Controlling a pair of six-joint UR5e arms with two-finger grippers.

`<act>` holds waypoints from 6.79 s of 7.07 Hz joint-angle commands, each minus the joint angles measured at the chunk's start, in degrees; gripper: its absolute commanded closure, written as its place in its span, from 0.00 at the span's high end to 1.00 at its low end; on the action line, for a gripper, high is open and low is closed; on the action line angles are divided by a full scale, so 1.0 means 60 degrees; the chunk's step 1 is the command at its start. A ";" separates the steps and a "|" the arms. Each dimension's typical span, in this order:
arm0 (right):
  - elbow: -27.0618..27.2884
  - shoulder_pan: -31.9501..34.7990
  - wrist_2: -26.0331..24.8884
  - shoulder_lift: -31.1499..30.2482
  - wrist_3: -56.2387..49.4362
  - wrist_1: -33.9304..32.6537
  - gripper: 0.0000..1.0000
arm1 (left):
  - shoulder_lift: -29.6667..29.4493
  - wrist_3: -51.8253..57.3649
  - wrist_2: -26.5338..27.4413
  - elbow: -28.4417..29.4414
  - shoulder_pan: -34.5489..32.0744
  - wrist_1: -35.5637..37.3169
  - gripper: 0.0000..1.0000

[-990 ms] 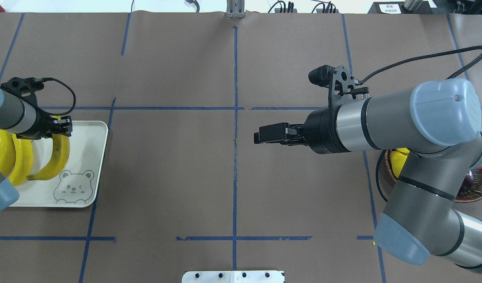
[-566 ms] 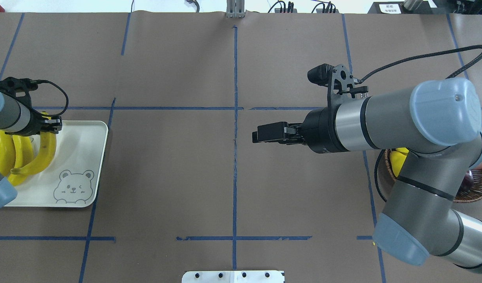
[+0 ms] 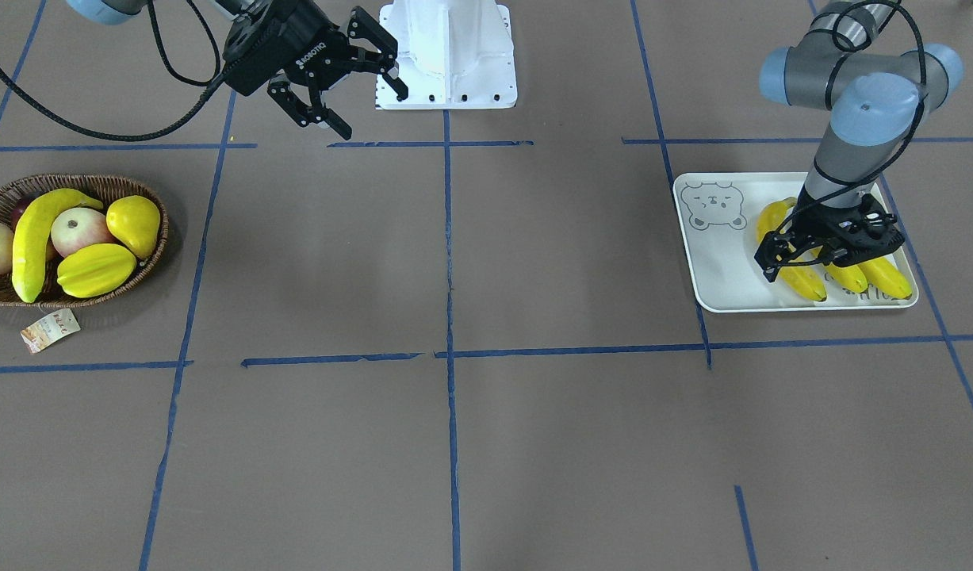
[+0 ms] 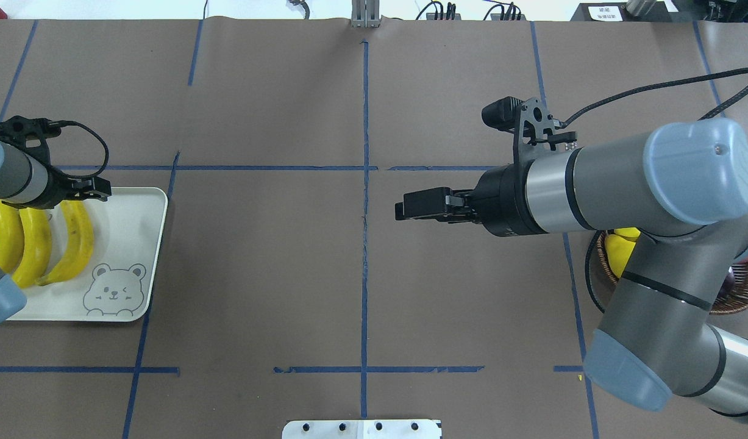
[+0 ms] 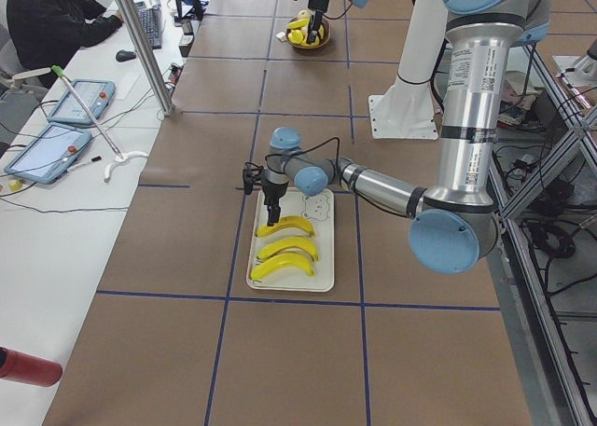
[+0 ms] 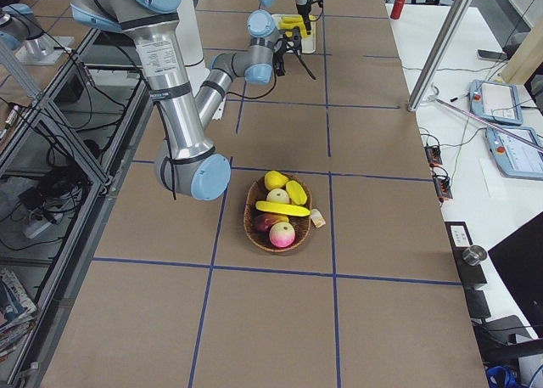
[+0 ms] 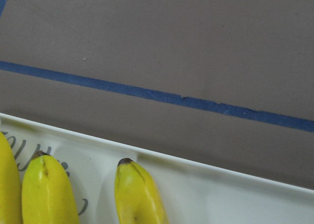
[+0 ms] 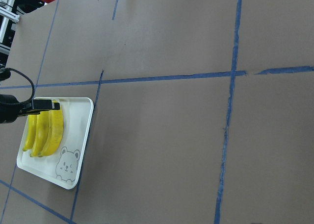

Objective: Transfer all bananas from basket to plate

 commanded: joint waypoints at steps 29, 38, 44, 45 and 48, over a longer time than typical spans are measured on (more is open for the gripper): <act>-0.3434 0.6075 0.5528 -0.6037 -0.2842 0.4721 0.00 | -0.3243 -0.4722 -0.1319 -0.1967 0.1551 0.0046 1.00; -0.2822 0.0539 0.1385 -0.0176 -0.0820 0.3974 0.02 | -0.3799 -0.5848 -0.1320 -0.1865 0.1844 -0.1593 1.00; -0.2379 -0.2077 -0.1524 0.0583 -0.0835 0.3625 0.02 | -0.4063 -0.5923 -0.1305 -0.1616 0.1917 -0.1756 1.00; -0.2364 -0.2062 -0.1524 0.0745 -0.0849 0.3433 0.02 | -0.4180 -0.5923 -0.1305 -0.1514 0.2077 -0.1756 1.00; -0.2174 -0.2004 -0.1582 0.0805 -0.0849 0.3431 0.02 | -0.4605 -0.5923 -0.1305 -0.1117 0.2297 -0.1727 1.00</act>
